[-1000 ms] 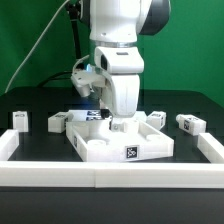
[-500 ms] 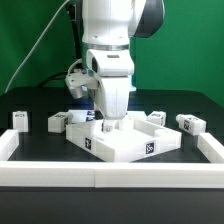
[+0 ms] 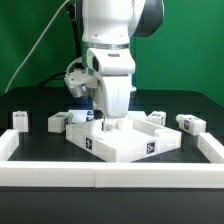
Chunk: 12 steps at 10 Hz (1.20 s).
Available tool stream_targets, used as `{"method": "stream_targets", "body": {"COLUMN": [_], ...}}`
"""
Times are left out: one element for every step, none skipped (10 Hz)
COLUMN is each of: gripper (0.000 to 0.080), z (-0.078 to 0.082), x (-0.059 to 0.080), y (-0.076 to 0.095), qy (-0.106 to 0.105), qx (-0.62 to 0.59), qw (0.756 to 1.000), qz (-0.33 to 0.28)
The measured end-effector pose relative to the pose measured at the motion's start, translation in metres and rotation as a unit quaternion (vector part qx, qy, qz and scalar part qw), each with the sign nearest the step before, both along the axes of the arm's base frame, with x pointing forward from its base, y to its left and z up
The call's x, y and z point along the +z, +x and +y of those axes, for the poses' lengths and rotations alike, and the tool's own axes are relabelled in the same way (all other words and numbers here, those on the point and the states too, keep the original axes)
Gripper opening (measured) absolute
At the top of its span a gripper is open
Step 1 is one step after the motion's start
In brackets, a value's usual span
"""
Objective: Assemble one leg
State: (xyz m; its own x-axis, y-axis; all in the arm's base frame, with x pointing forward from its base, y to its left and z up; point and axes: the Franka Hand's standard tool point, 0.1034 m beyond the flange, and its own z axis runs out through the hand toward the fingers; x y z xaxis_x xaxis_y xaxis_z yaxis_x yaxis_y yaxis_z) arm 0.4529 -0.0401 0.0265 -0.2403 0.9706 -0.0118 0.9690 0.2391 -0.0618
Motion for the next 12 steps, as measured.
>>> {"method": "stream_targets", "body": {"gripper": [0.0650, 0.0650, 0.0650, 0.0650, 0.0650, 0.0650, 0.0650, 0.0650, 0.0650, 0.0650, 0.0541, 0.0382], "z": [-0.001, -0.002, -0.002, -0.003, -0.004, -0.005, -0.006, -0.006, -0.009, -0.009, -0.009, -0.009], "x": [-0.002, -0.003, -0.002, -0.001, -0.005, -0.012, -0.016, -0.019, -0.019, -0.019, -0.019, -0.019], "y": [-0.005, -0.008, -0.010, -0.010, -0.013, -0.018, -0.021, -0.021, -0.019, -0.019, -0.019, -0.019], "qy": [0.001, 0.001, -0.001, -0.004, -0.004, -0.003, -0.001, 0.000, -0.001, -0.001, -0.001, -0.001], "qx": [0.012, 0.023, 0.032, 0.041, 0.039, 0.036, 0.033, 0.031, 0.026, 0.019, 0.019, 0.019], "qw": [1.000, 1.000, 0.999, 0.999, 0.999, 0.999, 0.999, 0.999, 0.999, 1.000, 1.000, 1.000], "qz": [0.004, 0.005, 0.005, 0.005, 0.009, 0.016, 0.021, 0.024, 0.023, 0.023, 0.023, 0.023]}}
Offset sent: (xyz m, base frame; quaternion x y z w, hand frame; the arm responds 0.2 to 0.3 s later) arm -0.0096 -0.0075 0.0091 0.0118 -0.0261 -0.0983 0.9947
